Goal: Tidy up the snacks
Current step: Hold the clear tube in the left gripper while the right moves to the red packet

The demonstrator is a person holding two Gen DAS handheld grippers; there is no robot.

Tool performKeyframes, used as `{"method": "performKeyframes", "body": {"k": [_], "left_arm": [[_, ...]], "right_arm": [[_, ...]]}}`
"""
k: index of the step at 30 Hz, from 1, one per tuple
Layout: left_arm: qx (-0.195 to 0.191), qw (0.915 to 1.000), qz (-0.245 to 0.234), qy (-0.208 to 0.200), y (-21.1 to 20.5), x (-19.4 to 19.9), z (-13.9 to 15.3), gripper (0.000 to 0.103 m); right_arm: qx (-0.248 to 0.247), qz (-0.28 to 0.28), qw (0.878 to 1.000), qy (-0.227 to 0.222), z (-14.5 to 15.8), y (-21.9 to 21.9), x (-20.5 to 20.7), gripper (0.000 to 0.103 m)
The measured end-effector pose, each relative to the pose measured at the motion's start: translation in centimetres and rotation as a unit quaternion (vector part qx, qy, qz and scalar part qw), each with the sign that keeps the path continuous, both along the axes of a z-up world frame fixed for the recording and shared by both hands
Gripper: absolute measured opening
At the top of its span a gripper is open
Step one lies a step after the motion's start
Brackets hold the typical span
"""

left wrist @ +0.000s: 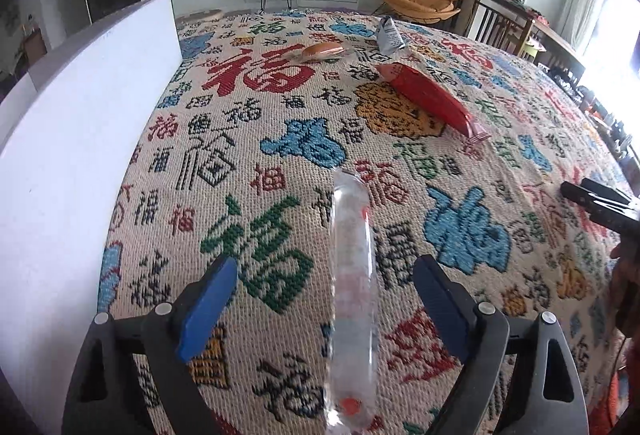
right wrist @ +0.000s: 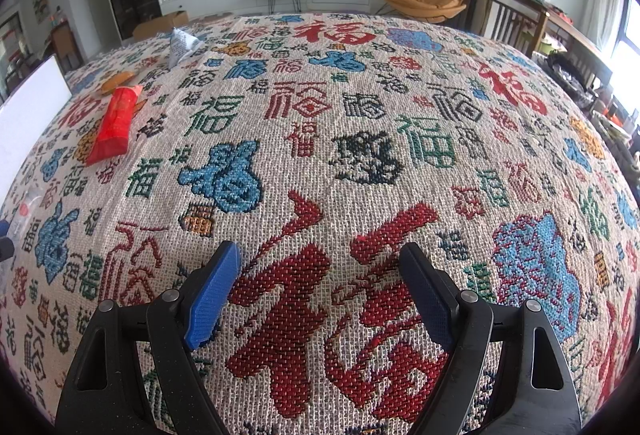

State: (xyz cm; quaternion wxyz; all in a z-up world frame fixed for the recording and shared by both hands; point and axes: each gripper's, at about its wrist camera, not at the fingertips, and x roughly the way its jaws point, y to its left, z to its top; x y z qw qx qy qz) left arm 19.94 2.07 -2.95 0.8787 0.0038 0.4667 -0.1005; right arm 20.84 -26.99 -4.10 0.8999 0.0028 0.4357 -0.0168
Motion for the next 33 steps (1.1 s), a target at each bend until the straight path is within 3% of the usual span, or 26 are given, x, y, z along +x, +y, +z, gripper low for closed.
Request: {"method": "performKeyframes", "body": {"k": [3,6,8,33], "left_arm": [[0.032,0.9994,0.003,-0.013,-0.49,0.53,-0.96,0.091],[0.035,0.9991,0.009,-0.021,-0.37,0.46,-1.16,0.095],[0.032,0.9993,0.015,-0.015,-0.04,0.72,-1.38,0.103],[0.034,0.9991,0.018,-0.015,-0.06,0.71,-1.48,0.103]], "right_arm": [[0.001,0.000,1.000,0.000,0.02,-0.05,0.00,0.084],[0.000,0.000,1.000,0.000,0.02,-0.04,0.01,0.084],[0.000,0.000,1.000,0.000,0.01,-0.03,0.01,0.084],[0.000,0.000,1.000,0.000,-0.01,-0.03,0.02,0.084]]}}
